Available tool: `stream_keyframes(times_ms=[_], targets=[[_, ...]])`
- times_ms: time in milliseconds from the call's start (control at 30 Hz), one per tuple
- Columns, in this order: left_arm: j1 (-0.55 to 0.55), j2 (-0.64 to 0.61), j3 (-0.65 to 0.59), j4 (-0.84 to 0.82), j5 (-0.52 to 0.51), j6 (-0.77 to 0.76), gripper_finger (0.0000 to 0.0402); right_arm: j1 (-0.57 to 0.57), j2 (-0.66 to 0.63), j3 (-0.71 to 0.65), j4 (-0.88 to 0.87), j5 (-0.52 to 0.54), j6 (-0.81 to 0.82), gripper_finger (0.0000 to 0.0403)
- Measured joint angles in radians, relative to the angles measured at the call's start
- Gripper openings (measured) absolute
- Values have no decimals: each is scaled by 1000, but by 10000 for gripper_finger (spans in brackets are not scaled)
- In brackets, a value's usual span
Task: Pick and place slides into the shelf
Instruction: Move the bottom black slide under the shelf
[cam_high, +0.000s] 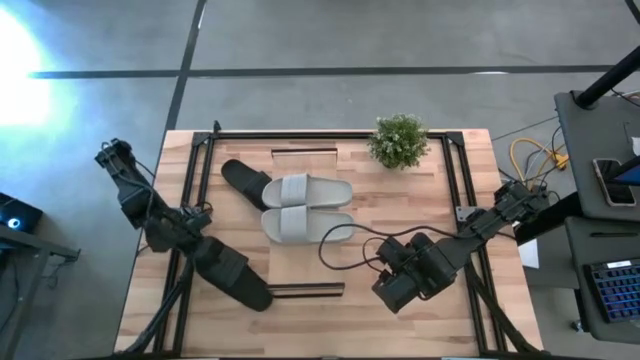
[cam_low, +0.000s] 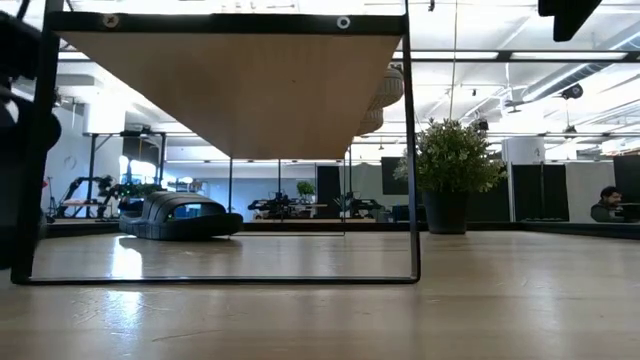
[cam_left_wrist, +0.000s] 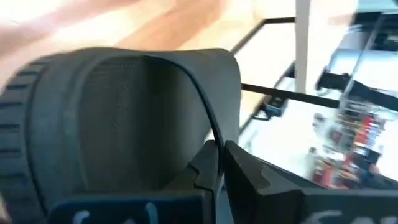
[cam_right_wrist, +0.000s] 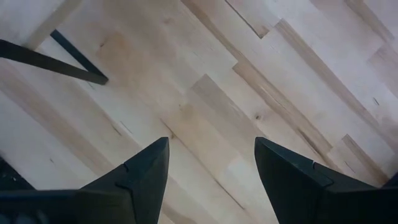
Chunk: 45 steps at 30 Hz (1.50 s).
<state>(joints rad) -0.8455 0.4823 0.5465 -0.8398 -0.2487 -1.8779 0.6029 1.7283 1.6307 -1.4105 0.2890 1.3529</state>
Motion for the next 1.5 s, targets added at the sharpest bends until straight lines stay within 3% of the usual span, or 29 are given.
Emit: stream_keyframes(times_ms=[300, 433, 567, 833, 1000, 1267, 1500], targets=[[-1, 158, 215, -273, 4, -29, 0, -2, 0, -1, 0, 1, -22, 228], [-1, 189, 277, -335, -92, -85, 0, -2, 0, -2, 0, 1, -23, 228], [-1, 204, 287, -338, -213, -127, 0, -1, 0, -2, 0, 2, -27, 228], [-1, 303, 230, -307, -219, -225, 0, -1, 0, -2, 0, 2, -59, 228], [-1, 394, 220, -209, -283, -240, 0, -1, 0, -2, 0, 2, -92, 228], [0, 542, 219, -180, -259, -241, 7, -1, 0, -2, 0, 0, -97, 228], [0, 584, 221, -162, -192, -257, 62, -1, 0, -2, 1, -5, -97, 228]])
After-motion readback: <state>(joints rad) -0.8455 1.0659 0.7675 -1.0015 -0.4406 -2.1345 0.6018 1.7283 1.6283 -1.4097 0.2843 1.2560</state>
